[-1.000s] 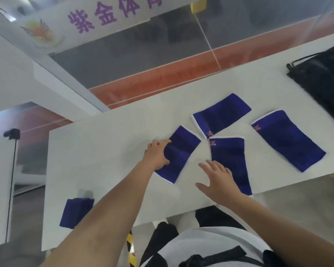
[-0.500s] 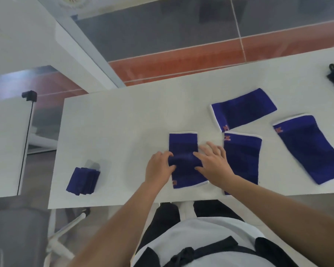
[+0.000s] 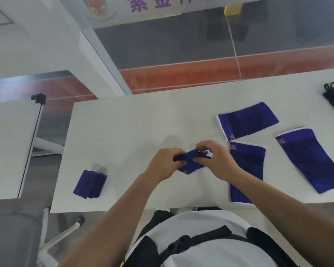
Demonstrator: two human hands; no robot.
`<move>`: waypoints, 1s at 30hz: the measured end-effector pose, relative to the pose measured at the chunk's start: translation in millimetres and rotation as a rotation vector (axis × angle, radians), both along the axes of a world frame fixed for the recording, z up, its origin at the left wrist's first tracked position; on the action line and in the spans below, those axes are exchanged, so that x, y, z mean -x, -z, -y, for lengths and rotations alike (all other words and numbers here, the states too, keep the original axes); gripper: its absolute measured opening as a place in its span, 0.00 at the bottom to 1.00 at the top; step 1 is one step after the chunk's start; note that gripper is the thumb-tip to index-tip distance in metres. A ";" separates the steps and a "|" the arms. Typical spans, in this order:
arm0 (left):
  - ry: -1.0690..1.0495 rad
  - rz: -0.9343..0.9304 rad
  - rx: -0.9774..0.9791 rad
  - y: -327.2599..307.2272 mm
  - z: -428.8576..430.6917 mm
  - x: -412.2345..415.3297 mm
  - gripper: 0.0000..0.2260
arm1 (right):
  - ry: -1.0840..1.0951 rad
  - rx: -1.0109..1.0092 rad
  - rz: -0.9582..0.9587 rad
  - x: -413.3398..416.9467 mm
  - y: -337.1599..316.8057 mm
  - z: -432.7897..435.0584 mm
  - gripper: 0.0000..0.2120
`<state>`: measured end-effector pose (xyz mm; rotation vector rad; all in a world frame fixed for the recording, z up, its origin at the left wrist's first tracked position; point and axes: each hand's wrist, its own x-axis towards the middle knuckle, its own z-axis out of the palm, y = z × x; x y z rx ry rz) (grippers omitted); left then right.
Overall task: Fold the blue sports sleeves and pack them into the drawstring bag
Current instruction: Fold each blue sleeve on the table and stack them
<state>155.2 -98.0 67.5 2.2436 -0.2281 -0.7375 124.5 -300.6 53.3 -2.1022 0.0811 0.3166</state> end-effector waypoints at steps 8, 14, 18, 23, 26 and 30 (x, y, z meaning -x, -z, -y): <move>-0.320 -0.367 0.497 -52.8 -48.2 7.3 0.13 | 0.088 -0.787 -0.611 4.9 -28.9 1.9 0.28; -0.396 -0.426 0.530 -47.3 -69.5 15.6 0.15 | 0.126 -0.966 -0.586 10.3 -29.2 -30.0 0.18; -0.483 -0.359 0.404 -39.1 -75.8 19.7 0.16 | 0.170 -0.831 -0.536 8.5 -24.7 -44.7 0.12; -0.464 -0.291 0.370 -40.0 -78.1 23.4 0.18 | 0.211 -0.685 -0.472 8.1 -29.5 -66.3 0.11; -0.399 -0.262 0.316 -41.9 -77.6 22.1 0.15 | 0.239 -0.640 -0.470 6.0 -31.2 -73.3 0.11; -0.324 -0.246 0.218 -40.1 -70.9 23.4 0.22 | 0.276 -0.554 -0.478 2.9 -29.3 -79.5 0.11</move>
